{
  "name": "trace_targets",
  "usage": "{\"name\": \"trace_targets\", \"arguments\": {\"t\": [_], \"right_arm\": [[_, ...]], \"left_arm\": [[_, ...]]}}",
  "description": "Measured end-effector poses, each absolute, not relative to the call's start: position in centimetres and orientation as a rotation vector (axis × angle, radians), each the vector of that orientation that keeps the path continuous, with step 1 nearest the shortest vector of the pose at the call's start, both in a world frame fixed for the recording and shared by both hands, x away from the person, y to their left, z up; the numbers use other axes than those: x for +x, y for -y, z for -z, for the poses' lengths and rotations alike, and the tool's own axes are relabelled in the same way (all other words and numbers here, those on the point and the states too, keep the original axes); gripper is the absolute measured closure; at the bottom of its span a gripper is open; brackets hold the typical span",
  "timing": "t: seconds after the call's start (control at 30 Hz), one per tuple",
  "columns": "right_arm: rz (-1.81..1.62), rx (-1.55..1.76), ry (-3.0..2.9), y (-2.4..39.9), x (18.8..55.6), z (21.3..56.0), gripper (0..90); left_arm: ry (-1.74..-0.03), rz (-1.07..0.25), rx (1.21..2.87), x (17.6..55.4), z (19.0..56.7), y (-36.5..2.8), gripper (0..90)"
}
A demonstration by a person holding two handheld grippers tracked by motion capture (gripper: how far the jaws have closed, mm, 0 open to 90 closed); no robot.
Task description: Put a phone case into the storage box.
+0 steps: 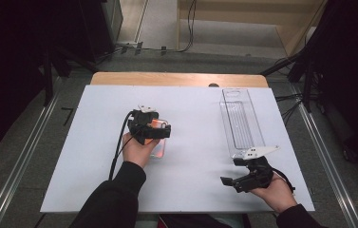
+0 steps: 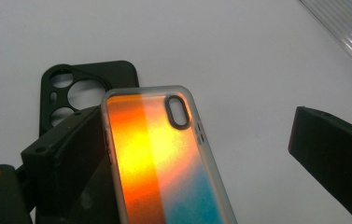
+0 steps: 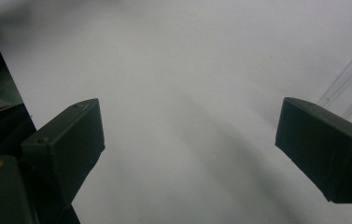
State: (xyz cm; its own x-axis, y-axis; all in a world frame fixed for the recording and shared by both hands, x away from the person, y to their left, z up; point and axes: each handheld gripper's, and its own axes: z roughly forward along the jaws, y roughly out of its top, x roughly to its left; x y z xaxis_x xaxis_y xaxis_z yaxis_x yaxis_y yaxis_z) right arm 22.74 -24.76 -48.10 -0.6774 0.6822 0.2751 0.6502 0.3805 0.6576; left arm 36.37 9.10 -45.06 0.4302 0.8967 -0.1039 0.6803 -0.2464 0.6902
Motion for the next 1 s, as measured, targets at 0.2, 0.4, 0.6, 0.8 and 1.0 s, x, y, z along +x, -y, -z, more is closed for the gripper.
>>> {"name": "trace_targets", "arguments": {"t": [0.2,0.4,0.6,0.8,1.0], "right_arm": [[-1.195,1.241,-2.573,24.8,22.7,48.1,6.4],[-1.193,1.244,-2.574,24.8,22.7,48.1,6.4],[-1.194,1.242,-2.572,24.7,22.7,48.1,6.4],[-1.191,1.239,-2.574,24.7,22.7,48.1,6.4],[-1.189,1.238,-2.573,24.7,22.7,48.1,6.4]], "left_arm": [[-1.352,-0.419,2.013,36.4,45.5,-9.0,4.4],[-1.357,-0.432,2.017,36.3,45.9,-8.7,4.4],[-1.368,-0.437,2.034,36.3,46.4,-8.5,4.4],[-1.386,-0.444,2.043,36.2,47.0,-8.5,4.4],[-1.397,-0.45,2.067,36.2,47.8,-8.4,4.4]]}}
